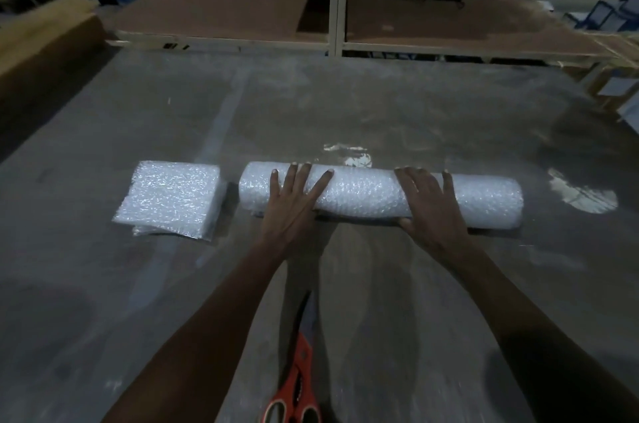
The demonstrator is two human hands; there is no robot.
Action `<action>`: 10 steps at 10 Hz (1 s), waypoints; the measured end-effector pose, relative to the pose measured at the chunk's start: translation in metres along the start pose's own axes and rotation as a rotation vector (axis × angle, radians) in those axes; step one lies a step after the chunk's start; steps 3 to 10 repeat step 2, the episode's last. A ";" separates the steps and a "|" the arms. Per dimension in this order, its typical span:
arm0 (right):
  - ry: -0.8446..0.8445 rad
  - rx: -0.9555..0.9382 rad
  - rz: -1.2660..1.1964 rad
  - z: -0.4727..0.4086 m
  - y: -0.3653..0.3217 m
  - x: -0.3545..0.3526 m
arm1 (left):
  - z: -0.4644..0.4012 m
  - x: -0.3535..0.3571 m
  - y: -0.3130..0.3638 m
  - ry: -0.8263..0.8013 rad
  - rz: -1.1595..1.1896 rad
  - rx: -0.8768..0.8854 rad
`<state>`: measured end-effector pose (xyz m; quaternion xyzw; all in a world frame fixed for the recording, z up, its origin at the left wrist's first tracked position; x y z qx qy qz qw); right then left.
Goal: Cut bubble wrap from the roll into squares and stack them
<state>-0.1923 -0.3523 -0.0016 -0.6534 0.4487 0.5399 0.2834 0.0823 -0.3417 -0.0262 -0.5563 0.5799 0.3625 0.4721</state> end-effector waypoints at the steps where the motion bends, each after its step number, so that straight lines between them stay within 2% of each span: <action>1: -0.017 -0.019 0.012 0.004 0.001 -0.004 | 0.004 -0.005 -0.005 0.011 0.031 0.047; 2: -0.065 -0.013 -0.024 0.007 0.000 -0.015 | 0.010 -0.023 -0.005 -0.011 0.091 0.079; 10: -0.065 -0.013 -0.024 0.007 0.000 -0.015 | 0.010 -0.023 -0.005 -0.011 0.091 0.079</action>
Point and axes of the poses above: each hand's wrist, its own z-axis away from the middle knuckle, its own x-axis out of the palm, y = z × x, the point moved 1 cm from there along -z, towards the middle knuckle, and after that the axes turned 5 degrees about -x, right-handed, at the moved point
